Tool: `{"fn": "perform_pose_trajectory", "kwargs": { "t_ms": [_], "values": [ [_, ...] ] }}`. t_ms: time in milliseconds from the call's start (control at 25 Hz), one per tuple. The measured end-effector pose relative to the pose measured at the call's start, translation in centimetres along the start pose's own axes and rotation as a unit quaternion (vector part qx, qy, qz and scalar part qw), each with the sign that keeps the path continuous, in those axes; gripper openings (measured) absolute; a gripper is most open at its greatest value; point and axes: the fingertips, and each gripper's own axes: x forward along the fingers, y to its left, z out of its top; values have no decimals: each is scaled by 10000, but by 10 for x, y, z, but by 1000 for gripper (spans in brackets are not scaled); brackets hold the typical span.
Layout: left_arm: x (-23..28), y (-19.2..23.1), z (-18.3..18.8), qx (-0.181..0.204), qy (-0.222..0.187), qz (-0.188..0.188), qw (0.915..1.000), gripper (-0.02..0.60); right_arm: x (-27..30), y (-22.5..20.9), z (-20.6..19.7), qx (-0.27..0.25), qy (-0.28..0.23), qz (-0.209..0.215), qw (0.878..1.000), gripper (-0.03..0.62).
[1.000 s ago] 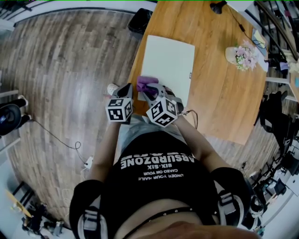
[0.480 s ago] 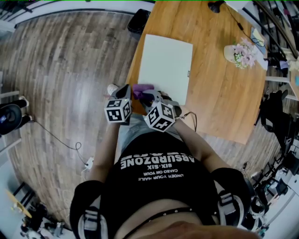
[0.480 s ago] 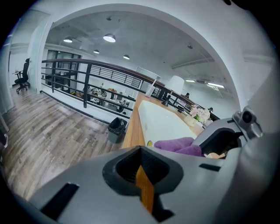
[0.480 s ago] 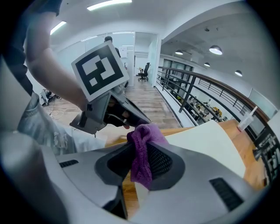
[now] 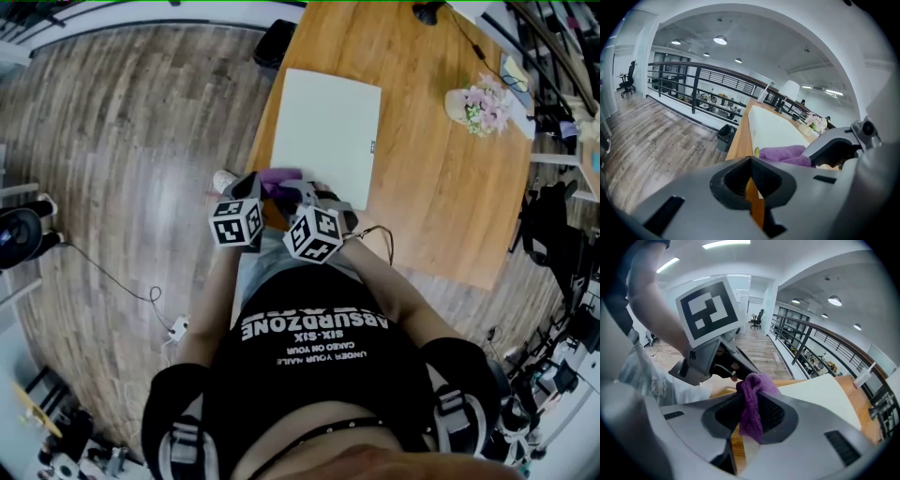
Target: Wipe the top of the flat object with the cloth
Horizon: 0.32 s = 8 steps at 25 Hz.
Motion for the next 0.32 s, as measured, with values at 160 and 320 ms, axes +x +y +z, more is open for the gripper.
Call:
{"fn": "perform_pose_trajectory", "kwargs": {
  "t_ms": [160,320],
  "values": [
    [1,-1,-1,17,31,34,10000,15,0,0,-2,39,-76,8,10000,98],
    [-1,-1,-4,-36,43,89,9999,15,-1,3,-2,9,-148,-19,9999,98]
  ]
}}
